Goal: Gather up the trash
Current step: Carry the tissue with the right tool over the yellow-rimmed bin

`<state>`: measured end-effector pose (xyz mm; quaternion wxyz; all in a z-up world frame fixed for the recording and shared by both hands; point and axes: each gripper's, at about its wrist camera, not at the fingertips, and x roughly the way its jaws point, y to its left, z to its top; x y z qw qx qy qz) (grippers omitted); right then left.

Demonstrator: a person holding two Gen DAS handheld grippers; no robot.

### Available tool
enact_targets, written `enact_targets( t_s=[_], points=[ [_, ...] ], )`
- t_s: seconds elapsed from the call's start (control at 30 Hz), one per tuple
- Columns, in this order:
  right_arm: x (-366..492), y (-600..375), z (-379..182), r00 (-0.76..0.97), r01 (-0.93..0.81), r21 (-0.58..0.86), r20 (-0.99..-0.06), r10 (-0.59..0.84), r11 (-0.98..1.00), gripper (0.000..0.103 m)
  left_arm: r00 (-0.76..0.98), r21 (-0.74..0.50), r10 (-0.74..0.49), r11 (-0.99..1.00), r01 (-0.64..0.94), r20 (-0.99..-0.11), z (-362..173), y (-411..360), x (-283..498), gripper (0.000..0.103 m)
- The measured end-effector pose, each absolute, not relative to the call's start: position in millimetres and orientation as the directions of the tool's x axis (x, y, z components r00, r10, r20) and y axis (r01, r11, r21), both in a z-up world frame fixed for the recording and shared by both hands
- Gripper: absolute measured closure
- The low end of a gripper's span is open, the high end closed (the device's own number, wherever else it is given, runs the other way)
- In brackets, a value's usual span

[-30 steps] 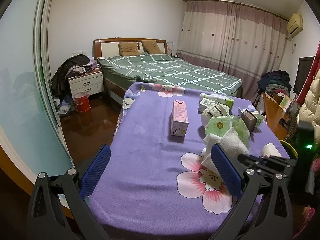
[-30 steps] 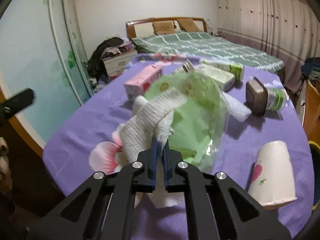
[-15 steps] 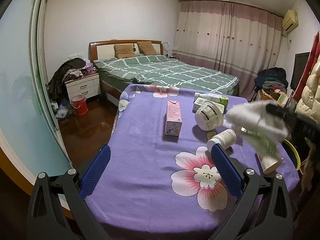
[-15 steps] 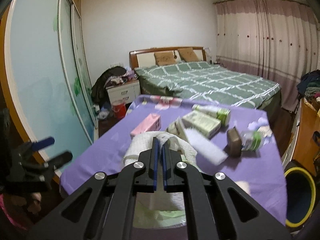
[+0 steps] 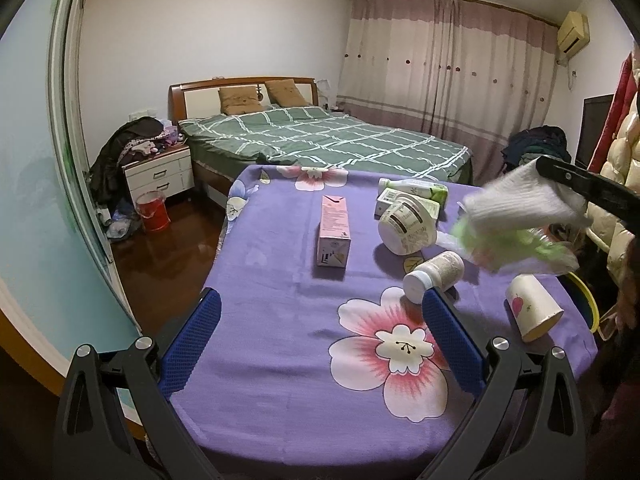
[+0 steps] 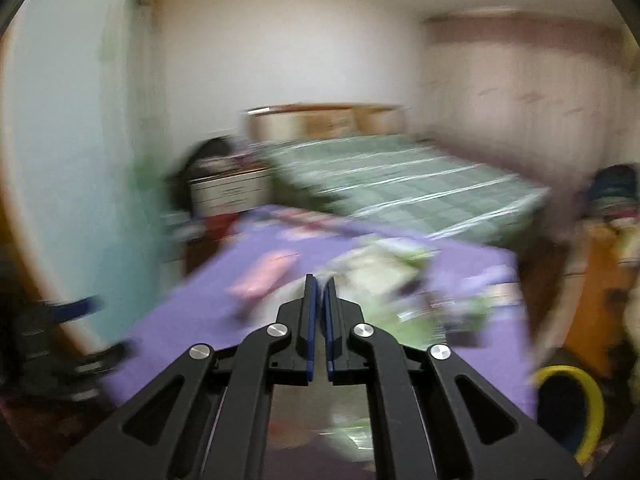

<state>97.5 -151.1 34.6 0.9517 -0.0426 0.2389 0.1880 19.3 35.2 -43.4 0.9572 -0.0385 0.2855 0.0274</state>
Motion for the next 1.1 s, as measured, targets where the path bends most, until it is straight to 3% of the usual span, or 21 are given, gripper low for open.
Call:
enact_targets(
  t_s=[0.07, 0.1, 0.17, 0.2, 0.27, 0.37, 0.53, 0.6, 0.63, 0.7, 0.93, 0.97, 1.03, 1.1],
  points=[
    [102.4, -150.6, 28.9, 0.635, -0.573, 0.180, -0.519, 0.572, 0.800, 0.100, 0.835, -0.047, 0.032, 0.996, -0.070, -0.549, -42.8, 33.3, 20.0, 0.004],
    [101.0, -149.5, 29.2, 0.645, -0.572, 0.163, -0.517, 0.563, 0.804, 0.103, 0.834, -0.044, 0.035, 0.997, -0.071, -0.551, -42.6, 32.8, 20.5, 0.004],
    [98.5, -147.0, 31.6, 0.814, -0.392, -0.048, -0.483, 0.322, 0.919, 0.099, 0.833, -0.052, 0.029, 0.996, -0.069, -0.552, -41.7, 33.0, 21.8, 0.004],
    [101.9, -151.9, 33.3, 0.830, -0.356, -0.053, -0.477, 0.290, 0.933, 0.099, 0.834, -0.056, 0.025, 0.996, -0.067, -0.552, -41.5, 32.7, 21.7, 0.004],
    [108.5, -162.8, 36.4, 0.729, -0.472, 0.111, -0.508, 0.458, 0.875, 0.100, 0.834, -0.053, 0.020, 0.997, -0.060, -0.552, -41.4, 29.9, 20.2, 0.004],
    [103.3, -163.7, 42.9, 0.815, -0.380, 0.000, -0.472, 0.335, 0.925, 0.100, 0.831, -0.045, 0.019, 0.998, -0.053, -0.557, -41.7, 26.6, 21.6, 0.004],
    [105.4, -166.6, 37.5, 0.769, -0.435, 0.057, -0.494, 0.404, 0.898, 0.099, 0.828, -0.038, 0.010, 0.999, -0.037, -0.561, -42.1, 20.1, 23.3, 0.004],
    [108.4, -157.3, 18.6, 0.723, -0.471, 0.078, -0.536, 0.435, 0.879, 0.075, 0.830, -0.038, 0.009, 0.999, -0.037, -0.558, -40.6, 19.2, 23.1, 0.004],
    [108.5, -156.3, 7.1, 0.713, -0.471, 0.073, -0.555, 0.428, 0.879, 0.053, 0.831, -0.039, 0.010, 0.999, -0.038, -0.556, -40.0, 19.7, 22.7, 0.004],
    [111.4, -153.6, -20.0, 0.685, -0.462, 0.068, -0.607, 0.404, 0.884, 0.051, 0.835, -0.040, 0.018, 0.998, -0.047, -0.550, -37.6, 22.6, 21.7, 0.004],
    [126.0, -141.4, -78.1, 0.584, -0.439, 0.107, -0.720, 0.374, 0.892, 0.054, 0.835, -0.042, 0.024, 0.997, -0.057, -0.550, -35.9, 27.8, 21.4, 0.004],
    [125.8, -139.1, -80.5, 0.578, -0.442, 0.099, -0.729, 0.367, 0.892, 0.072, 0.834, -0.041, 0.023, 0.998, -0.055, -0.551, -35.7, 28.5, 21.7, 0.004],
    [121.3, -138.1, -82.4, 0.575, -0.452, 0.092, -0.731, 0.369, 0.887, 0.099, 0.833, -0.041, 0.020, 0.998, -0.052, -0.552, -37.3, 28.2, 22.4, 0.004],
    [113.2, -139.6, -75.1, 0.577, -0.470, 0.105, -0.715, 0.394, 0.877, 0.099, 0.833, -0.043, 0.018, 0.998, -0.051, -0.554, -38.8, 27.6, 23.5, 0.004]
  ],
)
